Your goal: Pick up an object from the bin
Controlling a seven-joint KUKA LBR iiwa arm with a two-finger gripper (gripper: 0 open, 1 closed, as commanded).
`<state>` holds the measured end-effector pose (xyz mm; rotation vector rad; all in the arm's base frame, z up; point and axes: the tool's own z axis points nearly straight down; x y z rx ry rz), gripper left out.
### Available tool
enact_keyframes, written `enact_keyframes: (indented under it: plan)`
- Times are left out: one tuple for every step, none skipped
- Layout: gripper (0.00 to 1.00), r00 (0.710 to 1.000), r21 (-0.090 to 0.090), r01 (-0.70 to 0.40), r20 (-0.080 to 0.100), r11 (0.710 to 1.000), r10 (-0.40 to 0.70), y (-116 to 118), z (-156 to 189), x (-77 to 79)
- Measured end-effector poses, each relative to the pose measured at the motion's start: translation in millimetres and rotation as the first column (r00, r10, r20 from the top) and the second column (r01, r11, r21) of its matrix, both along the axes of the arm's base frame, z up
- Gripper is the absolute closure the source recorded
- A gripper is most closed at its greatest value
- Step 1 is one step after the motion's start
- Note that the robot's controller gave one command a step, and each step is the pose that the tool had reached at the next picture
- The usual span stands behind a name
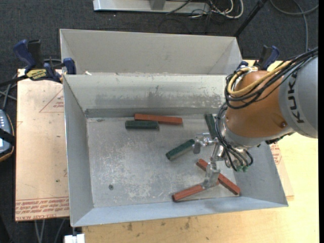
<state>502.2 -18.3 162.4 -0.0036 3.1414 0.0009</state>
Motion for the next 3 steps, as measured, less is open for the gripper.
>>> enact_keyframes:
  plan:
    - [0.0, 1.0, 0.0, 0.0, 0.0, 1.0, 0.0, 0.0, 0.0, 0.0]
    - [0.0, 0.999, 0.0, 0.033, 0.009, 0.999, -0.033, 13.1, -40.7, 5.1]
    - [0.0, 0.997, 0.004, 0.075, -0.006, 0.997, -0.075, 7.6, -73.4, -1.9]
